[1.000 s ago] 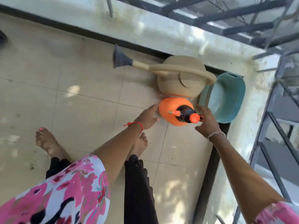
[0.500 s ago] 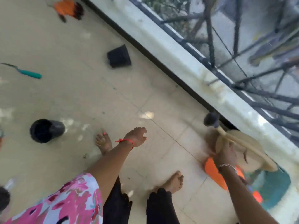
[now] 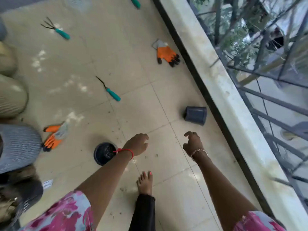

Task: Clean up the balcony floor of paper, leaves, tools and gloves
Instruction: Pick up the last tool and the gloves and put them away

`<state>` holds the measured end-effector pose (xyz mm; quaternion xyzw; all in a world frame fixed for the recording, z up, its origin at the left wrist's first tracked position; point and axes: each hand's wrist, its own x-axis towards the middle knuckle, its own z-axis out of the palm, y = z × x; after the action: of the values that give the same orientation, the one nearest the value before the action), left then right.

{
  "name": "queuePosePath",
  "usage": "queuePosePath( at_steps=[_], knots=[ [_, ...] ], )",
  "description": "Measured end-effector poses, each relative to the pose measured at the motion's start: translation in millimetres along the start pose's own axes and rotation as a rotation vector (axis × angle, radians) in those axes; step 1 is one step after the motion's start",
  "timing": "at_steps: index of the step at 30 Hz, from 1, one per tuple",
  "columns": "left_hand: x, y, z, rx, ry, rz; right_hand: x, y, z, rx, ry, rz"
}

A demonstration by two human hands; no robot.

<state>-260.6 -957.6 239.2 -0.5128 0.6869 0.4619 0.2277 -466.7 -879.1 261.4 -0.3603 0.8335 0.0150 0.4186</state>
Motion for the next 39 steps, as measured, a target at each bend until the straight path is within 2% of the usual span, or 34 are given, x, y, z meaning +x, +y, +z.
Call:
queuePosePath(
  at_steps=[7,13,19,25,30,35,39],
  knots=[
    [22.6,-51.1,-85.5,-0.234,0.149,-0.147,50.4,-121.6,-3.5,-0.109,-0.156,-0.174],
    [60.9,-85.8,-136.4,-0.426,0.229,-0.222,115.9,-205.6,6.4,-0.246,-0.368,-0.188],
    [113.0,-118.6,-181.2,-0.537,0.279,-0.296,180.7,-281.0,30.3,-0.384,-0.457,-0.238],
    [159.9,-145.5,-201.1,-0.617,0.303,-0.344,222.7,-333.2,69.1,-0.461,-0.460,-0.308],
    [221.2,-188.9,-199.4,-0.681,0.338,-0.360,269.0,-362.2,124.3,-0.425,-0.405,-0.297],
    [280.4,-229.4,-185.1,-0.846,0.321,-0.363,323.8,-372.9,195.1,-0.372,-0.363,-0.247],
    [297.2,-246.9,-171.3,-0.953,0.314,-0.373,348.1,-367.5,225.9,-0.472,-0.342,-0.253]
  ],
)
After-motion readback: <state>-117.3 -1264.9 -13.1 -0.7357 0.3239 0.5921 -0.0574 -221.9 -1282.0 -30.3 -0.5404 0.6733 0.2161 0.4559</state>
